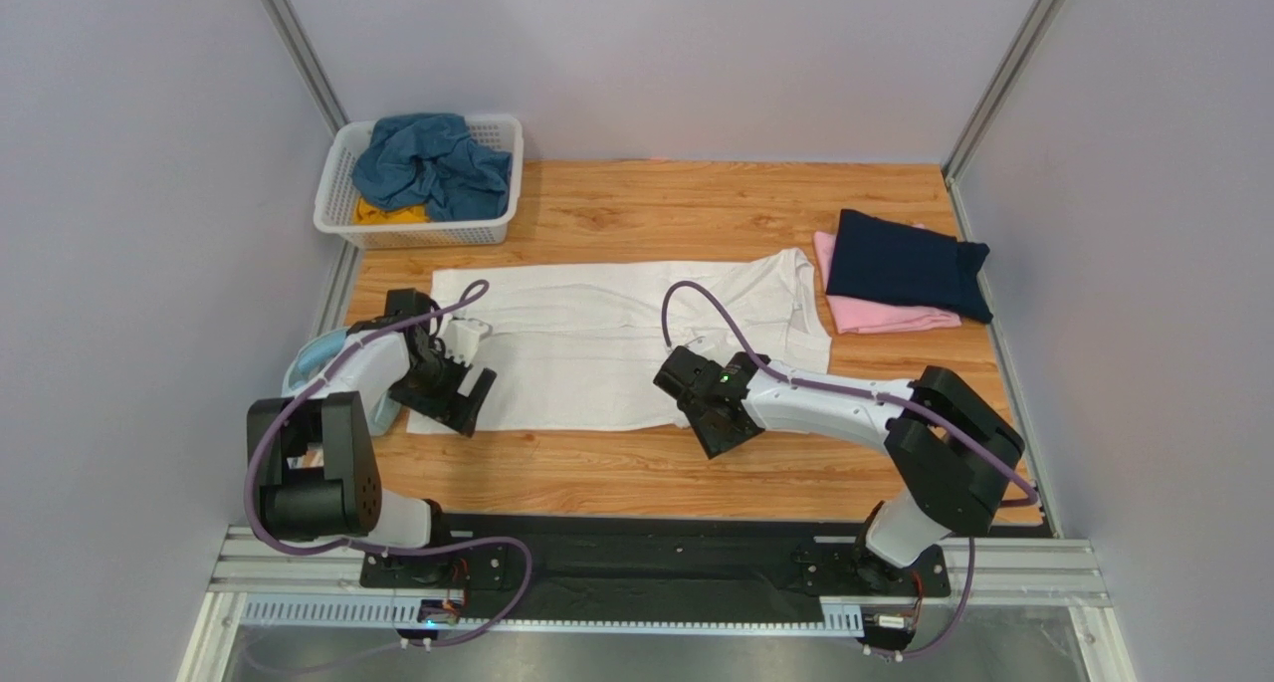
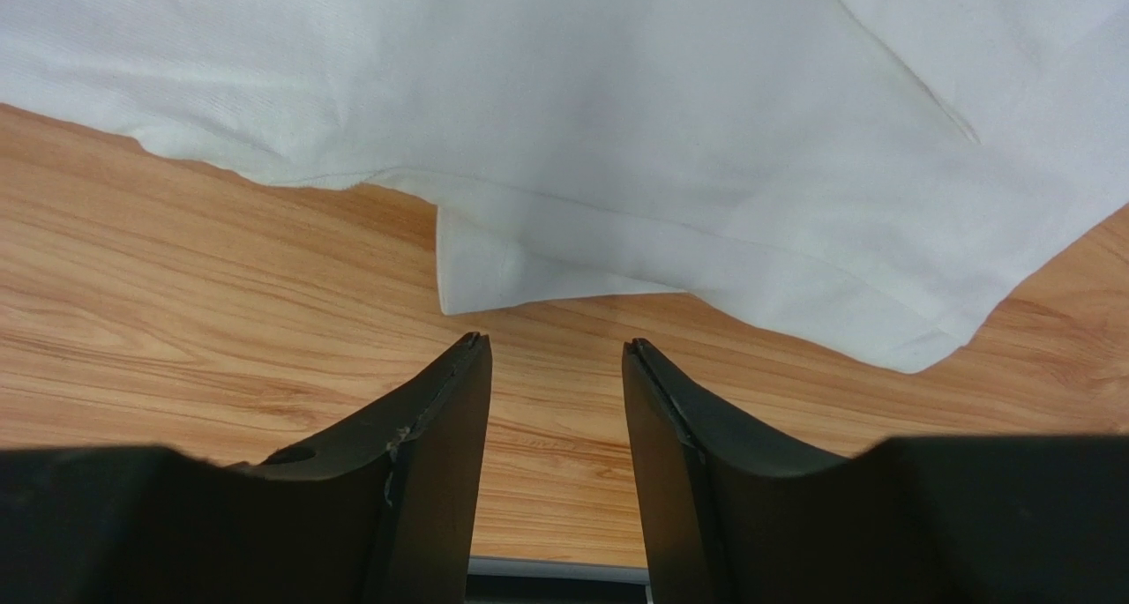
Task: Fold and stack the t-shirts
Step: Grap the side of the flattened tshirt closest away from the robot with both arms
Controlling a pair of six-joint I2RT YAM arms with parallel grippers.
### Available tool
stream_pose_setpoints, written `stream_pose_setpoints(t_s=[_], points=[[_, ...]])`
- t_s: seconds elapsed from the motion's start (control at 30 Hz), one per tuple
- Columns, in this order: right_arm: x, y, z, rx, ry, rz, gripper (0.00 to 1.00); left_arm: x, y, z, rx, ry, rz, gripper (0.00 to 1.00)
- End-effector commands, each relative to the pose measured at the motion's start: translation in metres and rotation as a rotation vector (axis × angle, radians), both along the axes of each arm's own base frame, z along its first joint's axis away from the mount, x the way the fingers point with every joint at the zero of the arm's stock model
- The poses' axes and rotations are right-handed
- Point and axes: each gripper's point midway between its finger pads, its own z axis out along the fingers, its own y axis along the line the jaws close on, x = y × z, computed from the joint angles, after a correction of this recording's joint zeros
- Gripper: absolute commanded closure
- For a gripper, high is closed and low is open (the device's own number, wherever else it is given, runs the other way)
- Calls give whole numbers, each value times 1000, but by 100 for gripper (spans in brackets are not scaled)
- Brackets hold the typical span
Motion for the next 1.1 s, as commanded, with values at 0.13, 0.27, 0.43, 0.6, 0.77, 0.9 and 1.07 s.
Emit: stream_pose_setpoints(t_s=[0.13, 0.27, 0.43, 0.6, 0.77, 0.9, 1.07], points=[[4, 17, -7, 48, -13, -1, 55, -14, 11, -13, 48, 50, 3, 0], [6, 18, -11, 35, -12, 4, 56, -8, 11, 0, 50, -9, -9, 0], [10, 21, -12, 15, -9, 17, 57, -6, 5, 19, 16, -43, -13, 0], [10, 33, -1, 48, -9, 39, 57, -8, 2, 29, 8, -66, -28, 0], [9, 37, -3, 37, -1, 48, 57, -15, 4, 19, 11, -38, -36, 0], [6, 40, -3, 39, 3, 57, 58, -16, 10, 6, 22, -33, -29, 0], [6, 40, -6, 32, 2, 60, 58, -19, 14, -8, 9, 5, -9, 0]])
